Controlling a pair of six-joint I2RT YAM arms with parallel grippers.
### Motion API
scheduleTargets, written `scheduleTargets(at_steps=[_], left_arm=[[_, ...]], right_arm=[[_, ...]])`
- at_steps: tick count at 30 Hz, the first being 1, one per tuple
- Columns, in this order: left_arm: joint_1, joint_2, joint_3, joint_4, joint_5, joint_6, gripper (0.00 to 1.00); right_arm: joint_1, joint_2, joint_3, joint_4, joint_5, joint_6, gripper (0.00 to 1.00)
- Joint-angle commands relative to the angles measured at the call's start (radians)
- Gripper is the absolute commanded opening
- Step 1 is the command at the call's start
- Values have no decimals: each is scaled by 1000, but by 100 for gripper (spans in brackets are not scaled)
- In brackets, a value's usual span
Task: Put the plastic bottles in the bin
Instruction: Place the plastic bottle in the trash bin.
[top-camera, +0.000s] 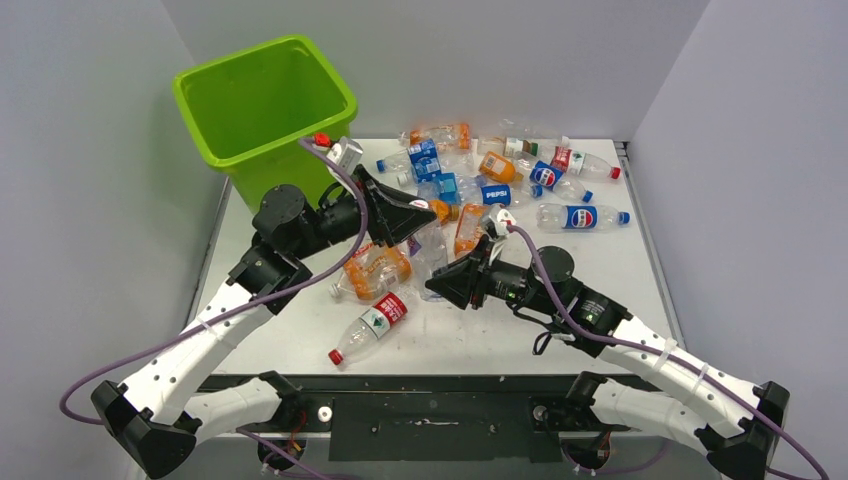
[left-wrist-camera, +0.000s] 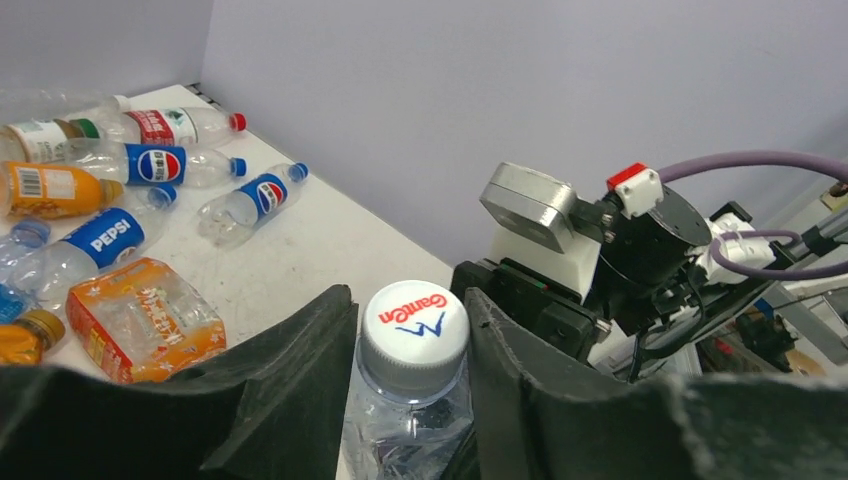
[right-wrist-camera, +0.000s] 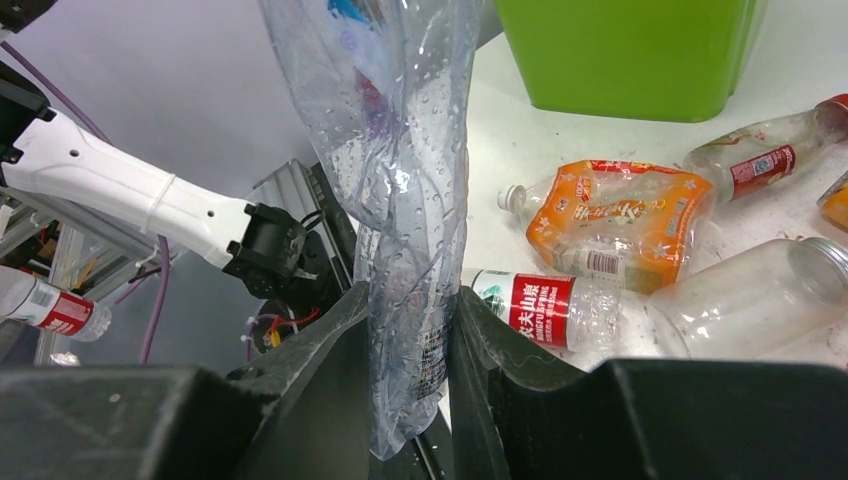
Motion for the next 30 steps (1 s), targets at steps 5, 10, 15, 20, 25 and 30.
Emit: scheduleTargets(at_steps=[5, 10, 15, 20, 25, 30], left_arm=[[-33, 0, 60, -58, 11, 106, 0], [-34, -24, 59, -83, -58, 135, 0], [-12, -71, 84, -142, -198, 192, 0], [85, -106, 140, -170, -277, 202, 0], [181, -120, 234, -195, -383, 253, 0], [214, -93, 351, -196, -704, 400, 0]], right_arm=[[11, -13, 59, 8, 42, -15, 16], [11, -19, 101, -82, 62, -9, 94], [10, -63, 199, -228, 102, -33, 90], [11, -161, 250, -337, 210, -58, 90], [10, -286, 184, -333, 294, -72, 90], [10, -406, 16, -276, 518, -19, 90]])
